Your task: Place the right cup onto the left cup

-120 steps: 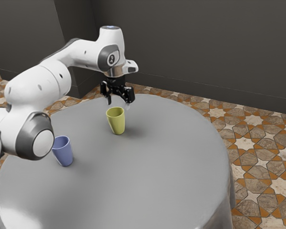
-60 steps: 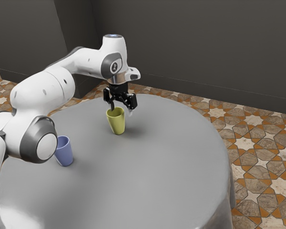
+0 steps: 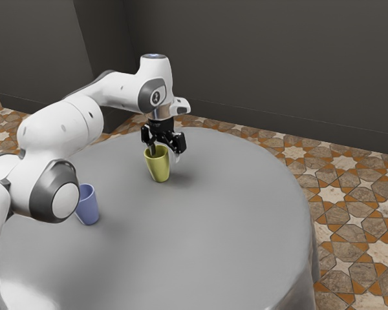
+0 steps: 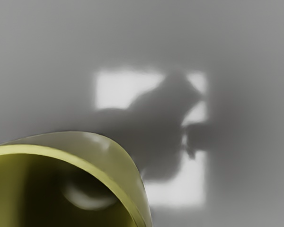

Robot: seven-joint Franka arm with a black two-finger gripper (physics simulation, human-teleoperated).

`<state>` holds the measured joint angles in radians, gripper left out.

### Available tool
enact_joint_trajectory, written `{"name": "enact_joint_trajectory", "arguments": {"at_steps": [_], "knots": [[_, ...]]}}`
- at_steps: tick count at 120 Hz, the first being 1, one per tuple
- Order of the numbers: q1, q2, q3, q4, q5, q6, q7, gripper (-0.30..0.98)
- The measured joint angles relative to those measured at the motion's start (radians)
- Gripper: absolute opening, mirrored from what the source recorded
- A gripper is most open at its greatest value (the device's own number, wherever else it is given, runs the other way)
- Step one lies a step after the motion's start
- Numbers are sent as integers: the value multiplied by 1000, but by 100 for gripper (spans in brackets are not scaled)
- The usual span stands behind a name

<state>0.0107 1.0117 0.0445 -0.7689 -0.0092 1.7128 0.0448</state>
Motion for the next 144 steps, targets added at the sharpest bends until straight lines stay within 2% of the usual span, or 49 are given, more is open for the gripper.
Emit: {"name": "enact_joint_trajectory", "arguments": {"at_steps": [81, 103, 144], "knots": [[0, 6, 2, 0, -11, 6, 1, 1], [0, 5, 1, -2, -11, 7, 1, -6], [0, -58, 4, -61, -4, 8, -1, -9]]}}
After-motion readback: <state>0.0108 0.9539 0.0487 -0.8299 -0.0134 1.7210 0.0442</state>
